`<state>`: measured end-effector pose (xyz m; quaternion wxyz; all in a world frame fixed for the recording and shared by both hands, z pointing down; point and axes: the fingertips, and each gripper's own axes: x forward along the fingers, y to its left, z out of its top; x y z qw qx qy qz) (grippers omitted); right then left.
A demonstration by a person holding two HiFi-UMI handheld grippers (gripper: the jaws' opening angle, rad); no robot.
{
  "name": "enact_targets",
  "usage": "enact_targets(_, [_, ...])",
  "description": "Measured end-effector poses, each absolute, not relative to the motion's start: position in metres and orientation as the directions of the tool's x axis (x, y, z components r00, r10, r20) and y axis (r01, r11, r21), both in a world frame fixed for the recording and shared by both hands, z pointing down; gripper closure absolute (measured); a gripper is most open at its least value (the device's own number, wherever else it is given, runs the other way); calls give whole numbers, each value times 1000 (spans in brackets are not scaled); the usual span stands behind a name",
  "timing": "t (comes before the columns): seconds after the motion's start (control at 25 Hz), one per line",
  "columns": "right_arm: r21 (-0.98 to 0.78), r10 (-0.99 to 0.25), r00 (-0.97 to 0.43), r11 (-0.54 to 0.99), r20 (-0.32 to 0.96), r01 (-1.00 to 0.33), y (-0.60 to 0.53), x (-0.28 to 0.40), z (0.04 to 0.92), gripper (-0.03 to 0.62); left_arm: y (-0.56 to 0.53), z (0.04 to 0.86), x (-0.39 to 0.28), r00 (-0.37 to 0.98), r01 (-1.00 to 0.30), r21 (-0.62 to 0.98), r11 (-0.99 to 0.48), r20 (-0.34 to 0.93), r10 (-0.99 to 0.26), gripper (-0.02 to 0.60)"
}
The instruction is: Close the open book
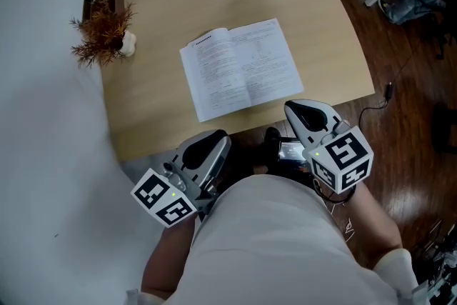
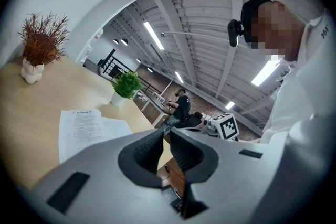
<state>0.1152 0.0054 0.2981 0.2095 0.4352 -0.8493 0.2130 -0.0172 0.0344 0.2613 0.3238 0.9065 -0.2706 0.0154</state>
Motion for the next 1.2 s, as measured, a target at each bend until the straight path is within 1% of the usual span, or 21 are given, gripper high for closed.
enact_targets(0.12, [-202, -649, -551, 534, 525, -821, 1, 113, 287, 591, 33, 250, -19, 850, -503, 566, -653, 187, -492, 548])
enact_targets(0.56, [-167, -687, -540, 534, 486, -829, 4, 120, 260, 592, 38, 229, -11, 871, -473, 517, -713, 154, -467, 548])
enact_targets(0.96, [-137, -713, -513, 516, 478, -845, 8, 131, 254, 592, 47, 234, 11, 901, -428, 505, -750, 173, -397, 548])
enact_targets(1.2, [-138, -725, -496, 496, 477, -857, 8, 141, 253, 592, 51, 236, 15, 905, -422, 511, -749, 184, -385, 548])
